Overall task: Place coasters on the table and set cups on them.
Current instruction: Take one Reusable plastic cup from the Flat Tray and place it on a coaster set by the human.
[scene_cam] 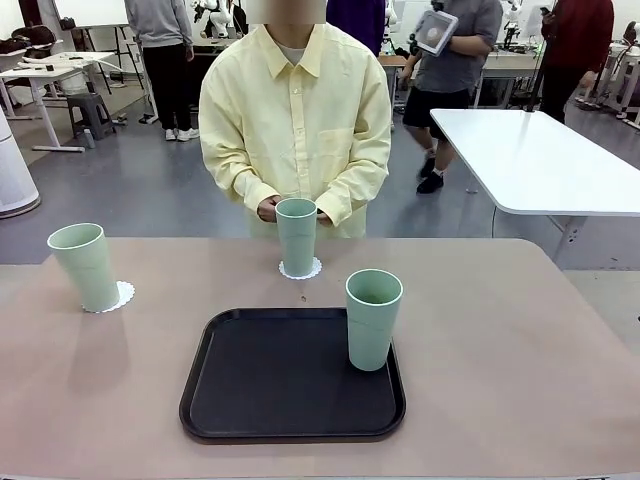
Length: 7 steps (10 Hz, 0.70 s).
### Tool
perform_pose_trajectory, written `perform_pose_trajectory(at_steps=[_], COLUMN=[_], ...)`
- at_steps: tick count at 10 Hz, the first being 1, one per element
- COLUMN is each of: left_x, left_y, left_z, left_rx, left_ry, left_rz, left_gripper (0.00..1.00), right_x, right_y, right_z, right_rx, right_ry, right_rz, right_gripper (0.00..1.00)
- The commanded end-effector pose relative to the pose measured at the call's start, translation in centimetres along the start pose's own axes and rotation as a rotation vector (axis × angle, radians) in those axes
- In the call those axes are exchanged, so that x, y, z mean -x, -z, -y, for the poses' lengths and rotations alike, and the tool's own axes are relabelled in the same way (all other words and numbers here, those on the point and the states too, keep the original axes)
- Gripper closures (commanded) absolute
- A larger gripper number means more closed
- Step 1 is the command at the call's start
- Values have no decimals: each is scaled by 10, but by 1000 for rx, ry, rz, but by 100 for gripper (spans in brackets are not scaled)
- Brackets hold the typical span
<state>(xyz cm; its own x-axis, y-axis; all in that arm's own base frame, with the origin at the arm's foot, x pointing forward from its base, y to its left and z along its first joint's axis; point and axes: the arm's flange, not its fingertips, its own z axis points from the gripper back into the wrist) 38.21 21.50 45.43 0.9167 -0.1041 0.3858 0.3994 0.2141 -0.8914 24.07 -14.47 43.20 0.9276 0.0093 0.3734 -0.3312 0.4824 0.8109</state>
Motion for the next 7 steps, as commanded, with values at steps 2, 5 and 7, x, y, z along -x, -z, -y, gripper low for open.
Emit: perform_pose_trajectory(at_steps=[2,5,7], left_x=[0,0,0], left_y=[-2,-2,-2], left_z=[1,1,1], left_rx=[12,12,12], left_ry=[6,6,6], left_rz=[19,19,19], left_gripper=[0,0,0], right_x=[-1,-1,-1], right_y=[0,0,0], right_z=[0,0,0], right_rx=[-13,-13,-13], right_ry=[-3,-3,-3], right_rz=[3,3,3], right_gripper=[0,0,0])
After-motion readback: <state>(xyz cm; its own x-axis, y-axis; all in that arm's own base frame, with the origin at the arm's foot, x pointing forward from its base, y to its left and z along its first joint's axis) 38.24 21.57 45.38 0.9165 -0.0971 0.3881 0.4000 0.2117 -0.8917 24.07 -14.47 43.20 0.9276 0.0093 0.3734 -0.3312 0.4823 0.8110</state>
